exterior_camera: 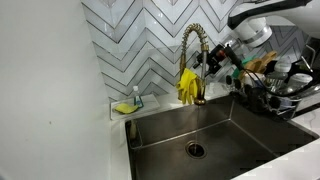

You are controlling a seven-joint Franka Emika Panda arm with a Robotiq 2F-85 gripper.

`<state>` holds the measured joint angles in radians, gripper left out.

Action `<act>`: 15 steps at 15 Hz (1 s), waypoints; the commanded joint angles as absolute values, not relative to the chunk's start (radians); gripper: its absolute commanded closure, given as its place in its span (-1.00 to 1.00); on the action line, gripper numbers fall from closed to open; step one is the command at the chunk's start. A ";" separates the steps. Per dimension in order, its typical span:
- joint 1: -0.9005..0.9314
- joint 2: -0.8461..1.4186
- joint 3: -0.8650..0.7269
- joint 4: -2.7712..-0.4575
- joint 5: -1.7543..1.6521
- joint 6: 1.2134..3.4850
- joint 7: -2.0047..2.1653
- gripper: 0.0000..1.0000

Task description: Close the running tap using the taps faucet

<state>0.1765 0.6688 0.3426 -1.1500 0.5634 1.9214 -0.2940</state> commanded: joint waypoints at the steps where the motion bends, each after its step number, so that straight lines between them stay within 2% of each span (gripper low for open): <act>1: 0.179 0.676 0.345 -1.143 0.564 1.926 -0.301 -1.00; 15: 0.177 0.714 0.385 -1.117 0.588 1.959 -0.354 -1.00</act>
